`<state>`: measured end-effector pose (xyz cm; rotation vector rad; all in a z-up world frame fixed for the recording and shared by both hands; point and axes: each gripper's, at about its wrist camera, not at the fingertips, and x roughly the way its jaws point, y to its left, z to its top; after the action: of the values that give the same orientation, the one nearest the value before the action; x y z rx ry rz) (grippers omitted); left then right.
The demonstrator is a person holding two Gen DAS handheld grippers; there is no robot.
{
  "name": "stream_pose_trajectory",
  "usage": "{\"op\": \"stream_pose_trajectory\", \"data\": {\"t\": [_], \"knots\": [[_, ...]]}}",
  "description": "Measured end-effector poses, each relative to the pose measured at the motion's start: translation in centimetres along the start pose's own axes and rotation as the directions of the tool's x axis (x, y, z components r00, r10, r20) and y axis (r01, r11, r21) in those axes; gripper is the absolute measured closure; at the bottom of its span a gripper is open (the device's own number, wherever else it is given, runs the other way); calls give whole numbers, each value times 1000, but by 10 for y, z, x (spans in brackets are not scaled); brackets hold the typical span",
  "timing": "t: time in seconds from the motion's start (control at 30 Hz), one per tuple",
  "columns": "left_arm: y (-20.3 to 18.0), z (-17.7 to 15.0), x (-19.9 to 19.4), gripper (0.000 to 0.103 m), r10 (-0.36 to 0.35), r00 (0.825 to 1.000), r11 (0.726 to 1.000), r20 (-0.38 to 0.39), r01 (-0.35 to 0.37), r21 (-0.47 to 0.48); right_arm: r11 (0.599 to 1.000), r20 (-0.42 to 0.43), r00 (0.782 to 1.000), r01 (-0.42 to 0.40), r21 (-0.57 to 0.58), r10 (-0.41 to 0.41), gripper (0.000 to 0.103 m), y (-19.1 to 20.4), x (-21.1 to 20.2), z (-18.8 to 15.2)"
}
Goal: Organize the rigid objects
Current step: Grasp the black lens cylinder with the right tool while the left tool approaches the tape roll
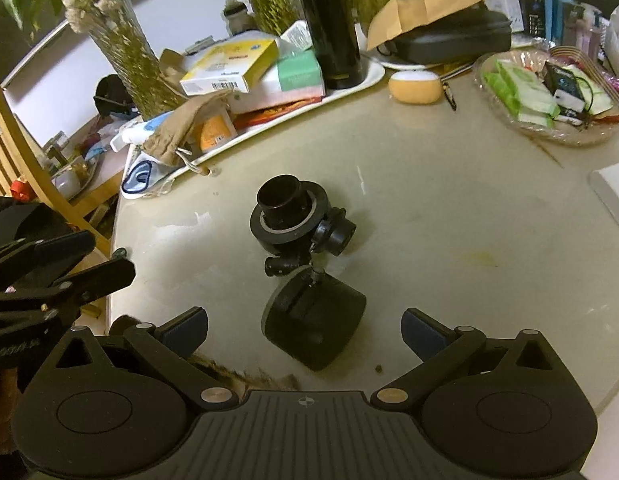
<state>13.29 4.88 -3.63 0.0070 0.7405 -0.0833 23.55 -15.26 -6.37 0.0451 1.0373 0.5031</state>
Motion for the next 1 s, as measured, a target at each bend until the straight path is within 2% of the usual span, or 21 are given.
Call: {"op": "stream_pose_trajectory", "data": {"t": [0.1,0.23,0.33,0.4,0.57,0.87,1.0], "knots": [[2,0,0,36,6,1000,1000,-2,-6,-3,1000,-26,999,25,-9,-25,10,5,11,4],[3,-2,1,36,10,1000,1000,-7,-10,-1,997,-42,996,82,-11,-83,15,9,21,7],[3,-2,1,36,8,1000,1000,-9,-8,2,995,-53,994,98,-15,-99,28,10,26,9],[3,-2,1,36,7,1000,1000,-8,-7,4,994,-57,992,109,-25,-111,41,11,28,8],[2,-2,1,36,5,1000,1000,-11,-5,-1,991,-12,993,115,-75,-116,59,14,19,8],[-2,-1,1,36,2,1000,1000,-4,-2,0,959,55,974,224,-173,-218,60,12,6,8],[-3,-1,1,36,4,1000,1000,-3,-4,1,953,26,968,249,-171,-248,60,6,15,7]]}}
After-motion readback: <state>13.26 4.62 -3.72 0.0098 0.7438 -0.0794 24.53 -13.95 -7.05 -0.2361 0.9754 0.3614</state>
